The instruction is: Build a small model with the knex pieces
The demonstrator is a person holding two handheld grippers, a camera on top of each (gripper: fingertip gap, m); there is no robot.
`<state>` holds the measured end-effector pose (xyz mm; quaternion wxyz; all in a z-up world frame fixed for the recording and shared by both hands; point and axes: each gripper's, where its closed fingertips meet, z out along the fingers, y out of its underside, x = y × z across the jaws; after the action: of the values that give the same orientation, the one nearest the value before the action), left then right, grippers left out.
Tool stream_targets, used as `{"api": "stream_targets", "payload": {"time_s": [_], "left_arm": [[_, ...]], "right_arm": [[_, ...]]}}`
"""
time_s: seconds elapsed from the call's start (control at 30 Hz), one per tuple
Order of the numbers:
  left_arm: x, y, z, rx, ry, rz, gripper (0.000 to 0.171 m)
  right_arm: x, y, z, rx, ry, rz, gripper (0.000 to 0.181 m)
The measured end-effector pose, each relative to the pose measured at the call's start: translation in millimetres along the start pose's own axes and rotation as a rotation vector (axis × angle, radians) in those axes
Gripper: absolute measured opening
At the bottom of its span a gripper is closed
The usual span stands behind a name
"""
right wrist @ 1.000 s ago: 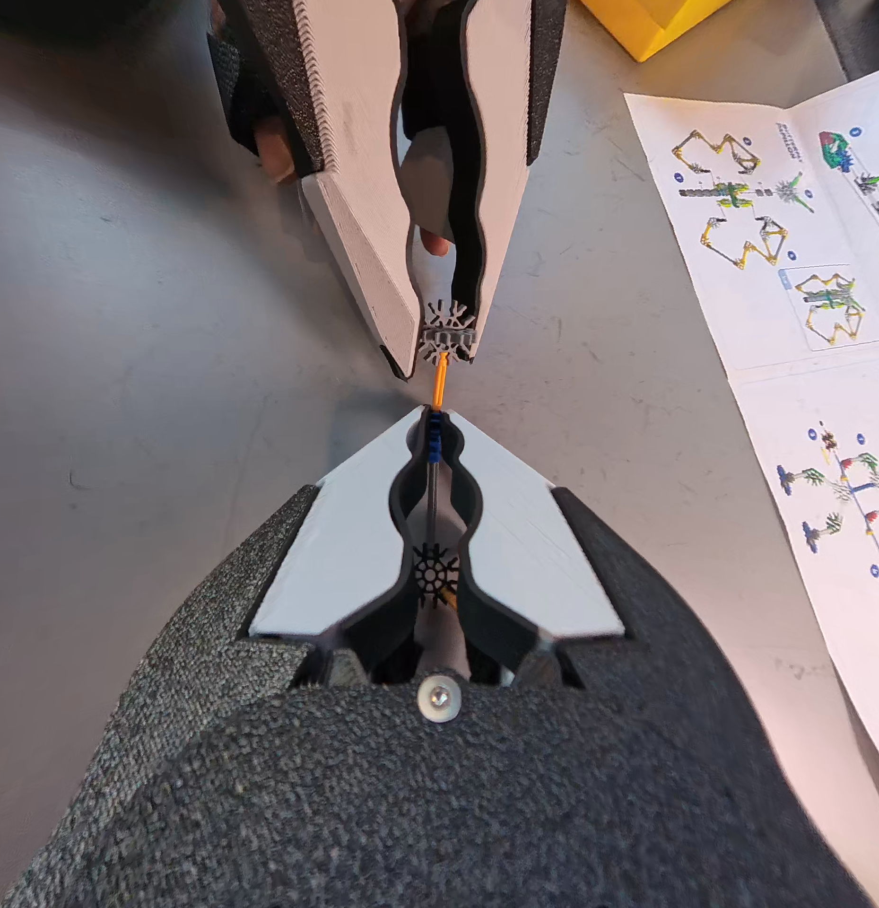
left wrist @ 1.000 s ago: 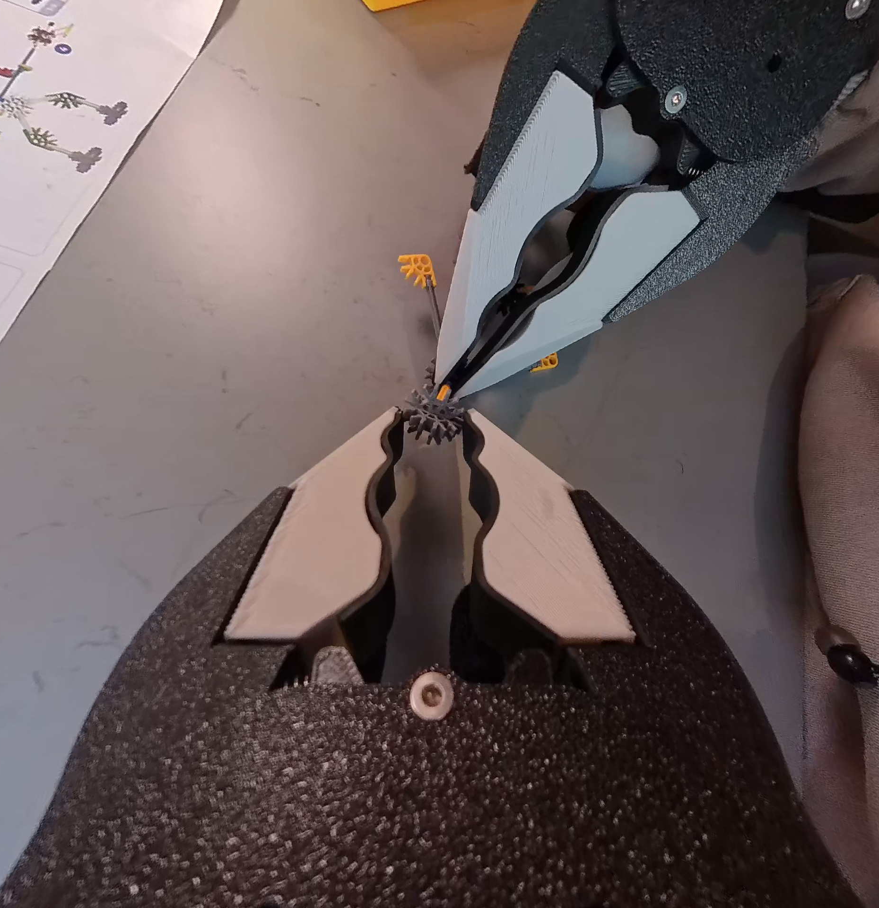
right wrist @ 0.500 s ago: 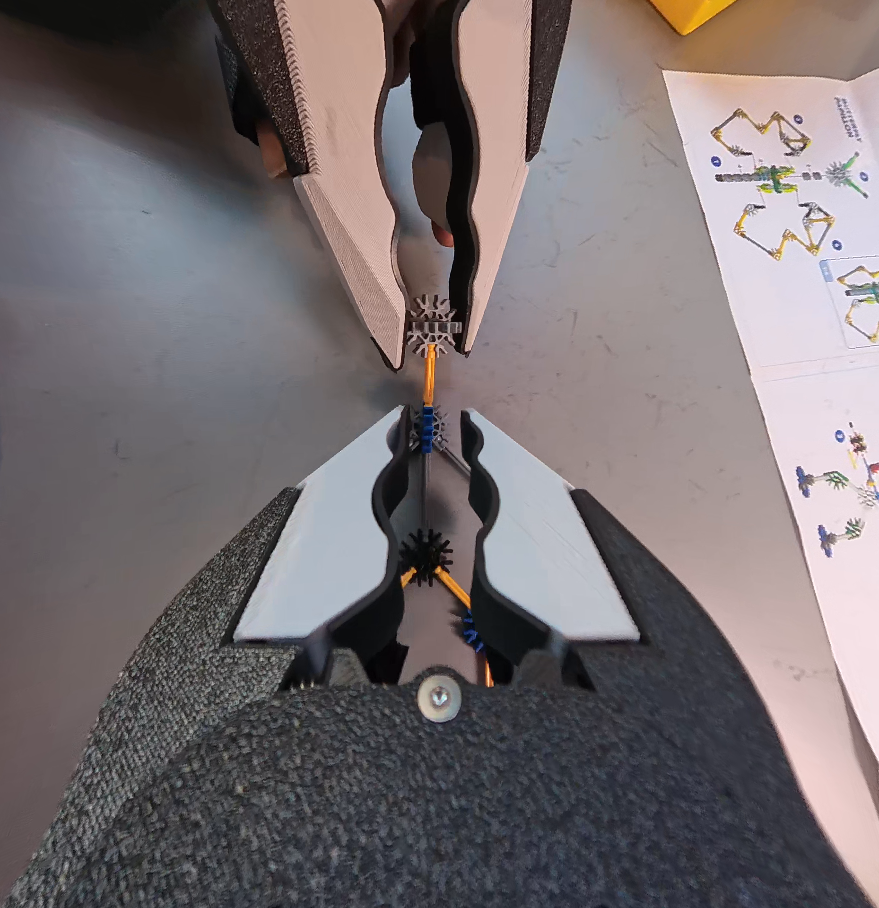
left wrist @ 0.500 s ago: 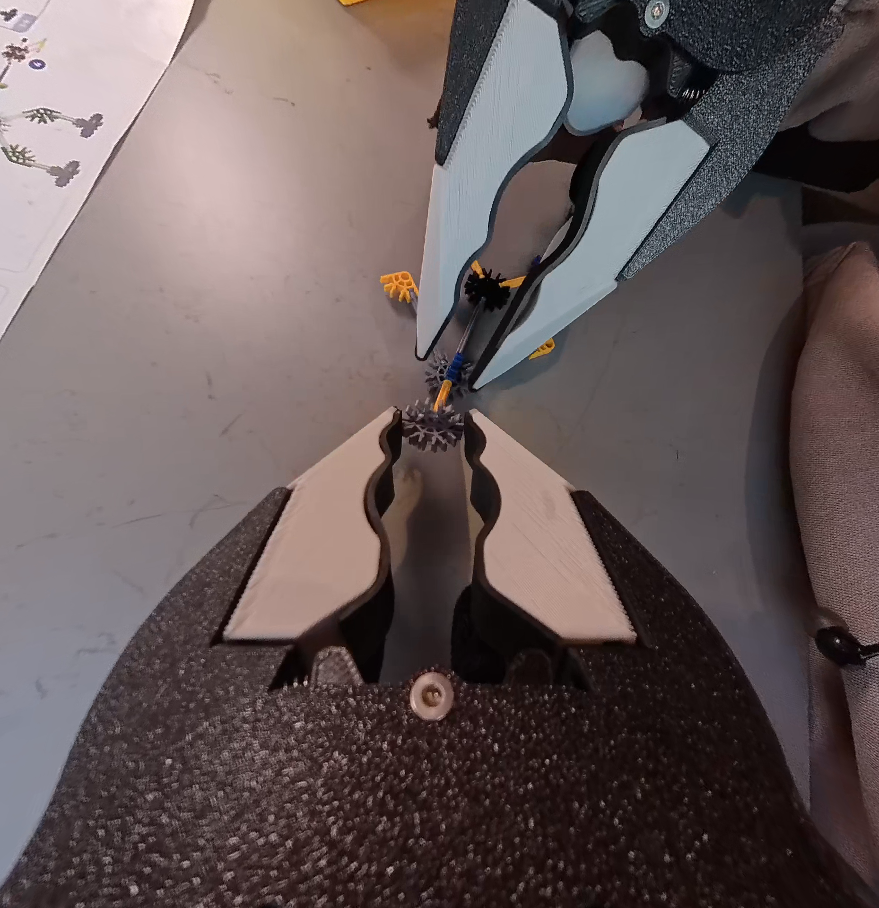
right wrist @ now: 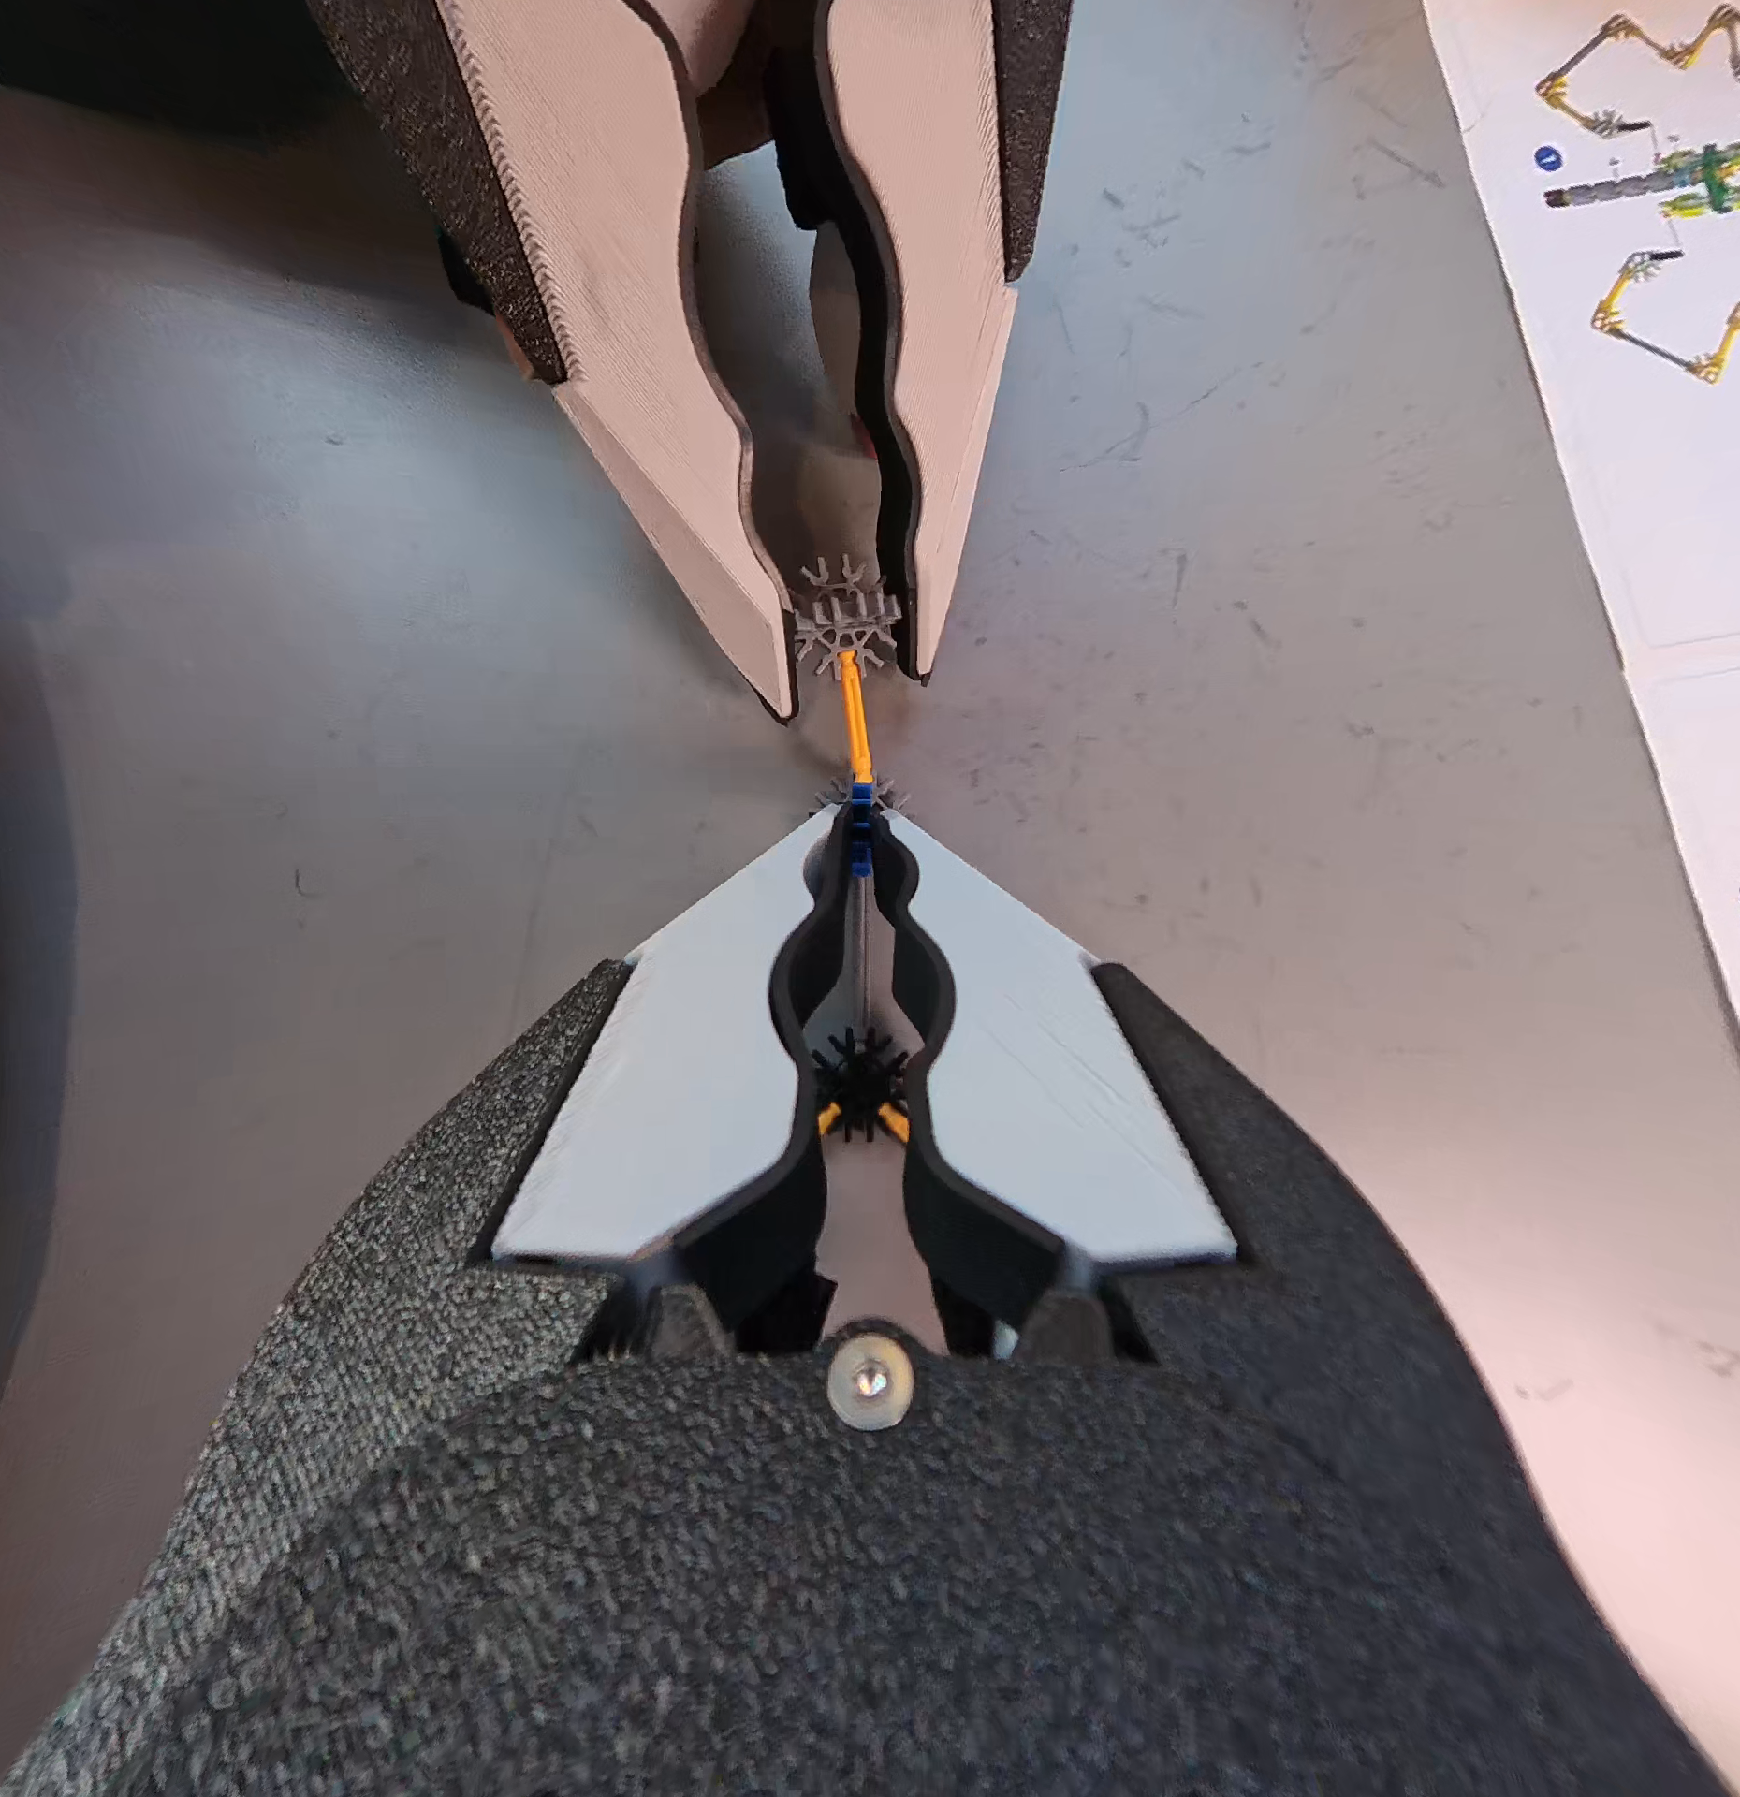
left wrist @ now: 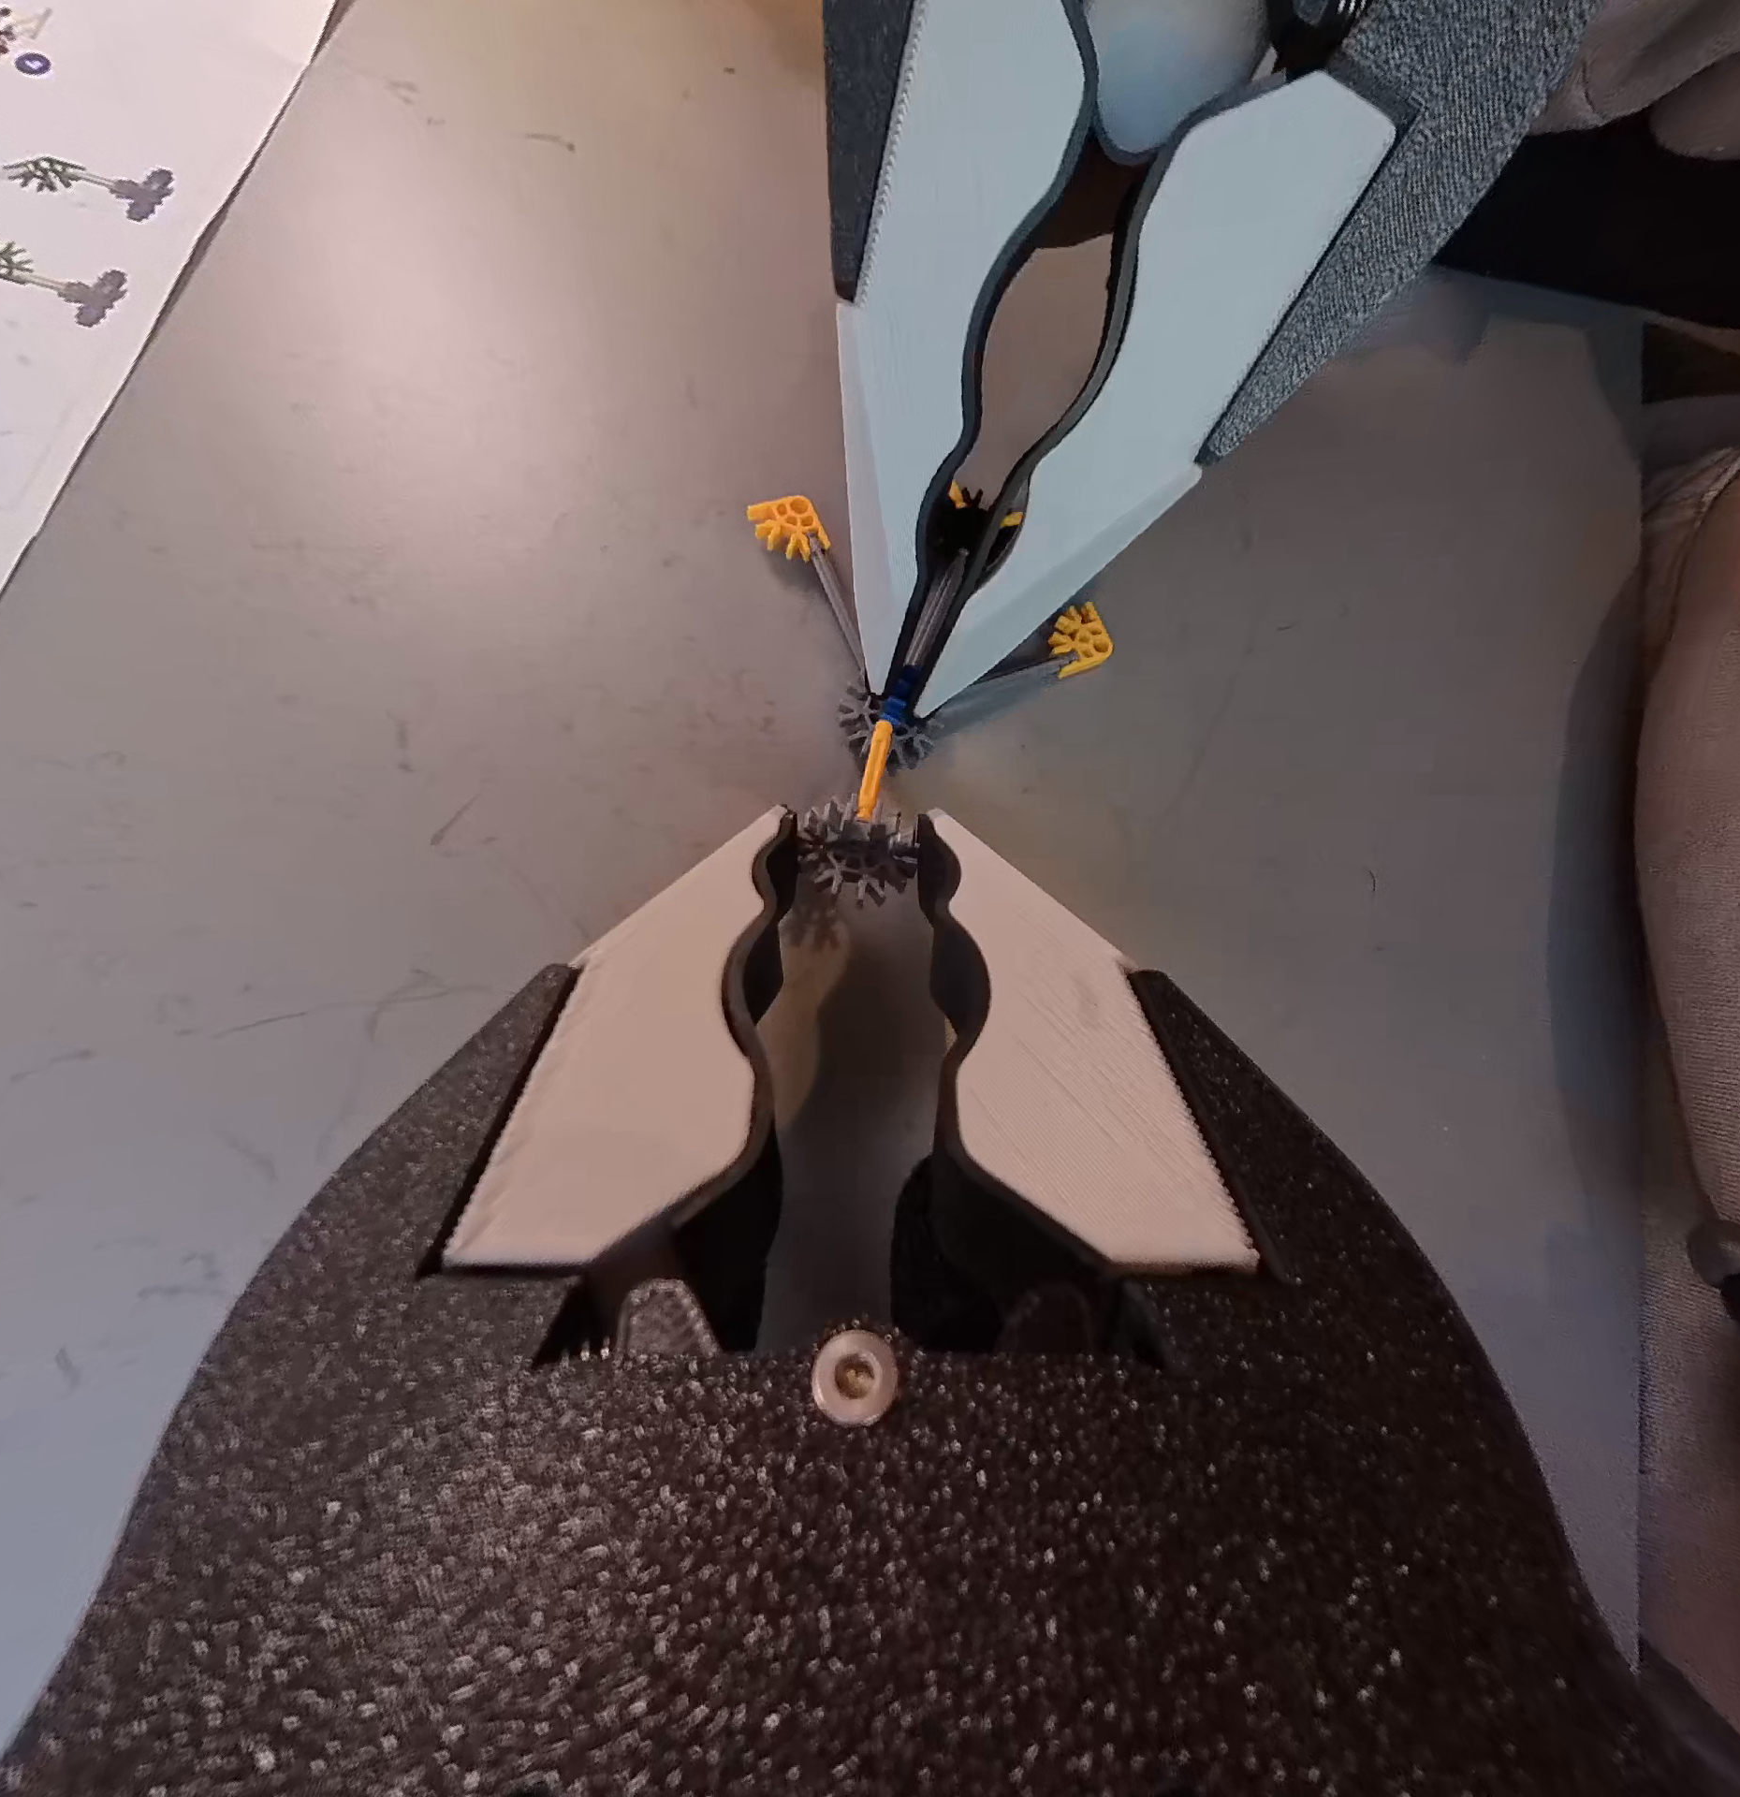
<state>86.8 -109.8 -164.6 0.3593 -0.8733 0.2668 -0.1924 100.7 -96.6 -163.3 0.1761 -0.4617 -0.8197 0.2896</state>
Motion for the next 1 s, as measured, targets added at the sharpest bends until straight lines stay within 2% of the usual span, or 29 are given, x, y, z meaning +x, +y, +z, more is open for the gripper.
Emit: {"api": "stream_targets", "payload": {"time_s": [0.13,0.33,0.57,0.73,0.83,1.0], "left_arm": [[1.8,0.3,-1.8,-0.009,0.013,-0.006,0.024],[3.5,0.8,-6.0,0.001,0.077,-0.101,0.024],[10.8,0.5,-6.6,0.012,0.155,-0.148,0.024],[27.7,1.5,-9.7,0.007,0.261,-0.145,0.024],[38.2,4.1,-9.5,-0.010,0.320,-0.144,0.024],[34.9,3.3,-9.2,-0.001,0.305,-0.147,0.024]], "right_arm": [[0.6,1.2,-1.2,0.006,-0.112,0.054,0.001],[-3.5,1.8,-3.1,0.011,-0.335,0.169,0.002],[-20.5,-2.1,-13.2,-0.054,-0.716,0.406,0.003],[-37.5,-6.7,-23.6,-0.159,-0.956,0.489,0.003],[-38.1,-2.2,-20.2,-0.242,-1.015,0.507,0.004],[-22.8,0.5,-11.8,-0.333,-1.005,0.480,0.005]]}}
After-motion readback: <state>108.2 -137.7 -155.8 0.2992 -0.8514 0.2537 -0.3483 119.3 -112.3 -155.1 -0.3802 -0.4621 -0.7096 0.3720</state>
